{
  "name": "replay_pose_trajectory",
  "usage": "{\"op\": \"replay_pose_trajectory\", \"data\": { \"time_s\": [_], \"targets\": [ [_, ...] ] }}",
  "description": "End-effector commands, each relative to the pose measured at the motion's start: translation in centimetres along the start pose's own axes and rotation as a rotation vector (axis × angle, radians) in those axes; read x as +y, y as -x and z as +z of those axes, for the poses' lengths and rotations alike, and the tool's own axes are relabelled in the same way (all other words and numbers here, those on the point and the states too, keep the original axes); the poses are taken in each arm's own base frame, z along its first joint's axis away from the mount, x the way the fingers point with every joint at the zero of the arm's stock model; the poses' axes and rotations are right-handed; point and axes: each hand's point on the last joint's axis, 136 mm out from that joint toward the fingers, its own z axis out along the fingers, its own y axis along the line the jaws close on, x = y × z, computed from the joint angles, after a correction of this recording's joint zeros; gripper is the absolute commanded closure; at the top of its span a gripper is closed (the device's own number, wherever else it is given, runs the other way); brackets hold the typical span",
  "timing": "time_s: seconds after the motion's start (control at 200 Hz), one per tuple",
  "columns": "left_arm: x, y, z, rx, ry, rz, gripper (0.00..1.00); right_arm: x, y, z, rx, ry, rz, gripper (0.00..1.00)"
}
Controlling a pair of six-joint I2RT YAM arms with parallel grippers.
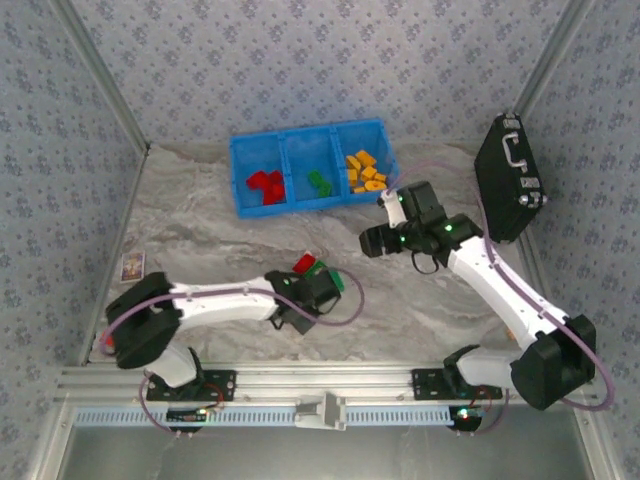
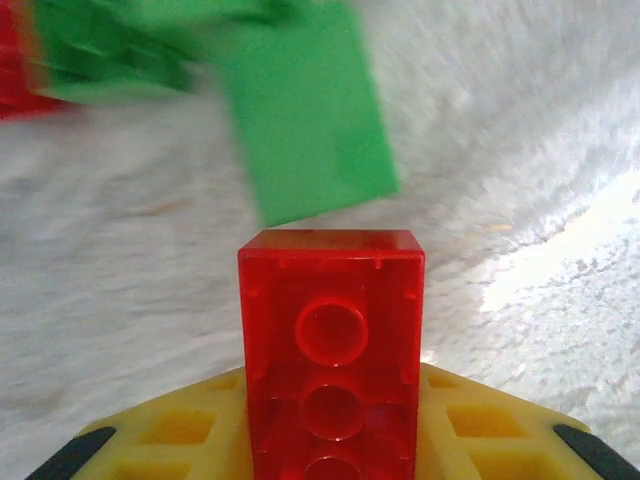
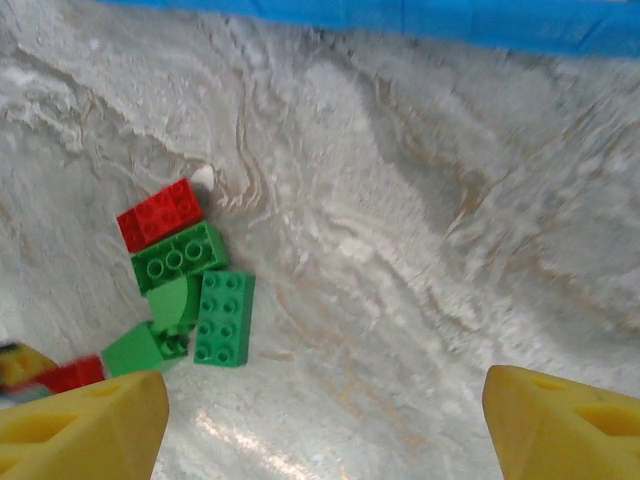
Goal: Sort the legos into containers by color
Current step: Pick up the lego from the middle-left of the table, then place the lego in the container.
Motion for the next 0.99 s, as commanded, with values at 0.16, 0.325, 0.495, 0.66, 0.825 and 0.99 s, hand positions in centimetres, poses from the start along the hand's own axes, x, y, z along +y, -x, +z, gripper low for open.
{"op": "replay_pose_trajectory", "data": {
  "time_s": [0.16, 0.325, 0.495, 0.66, 0.825, 0.99],
  "targets": [
    [14.6, 8.5, -15.3, -0.456, 0.118, -0.235, 0.66, 3.9, -3.9, 5.1, 0.08, 0.136, 0.002, 0.14],
    [21.5, 11.1, -17.7, -0.541, 0.19, -0.311, 0.67, 6.6, -5.4, 7.8, 0.151, 0.142, -0.083, 0.14],
    [25.0, 13.4, -15.2, -0.527, 0.201, -0.365, 0.66, 7.9, -6.2, 9.9, 0.194, 0.111, -0.134, 0.14],
    [27.9, 15.2, -11.2, -0.499, 0.14, -0.49, 0.65, 8.1, -7.5, 12.6, 0.243, 0.084, -0.157, 0.16],
    [29.2, 17.0, -7.2, -0.437, 0.101, -0.514, 0.64, 8.0, -8.0, 14.2, 0.282, 0.024, -0.214, 0.17],
    [29.9, 18.4, -3.2, -0.361, 0.059, -0.524, 0.64, 8.1, -8.0, 14.6, 0.286, 0.015, -0.228, 0.18]
  ]
}}
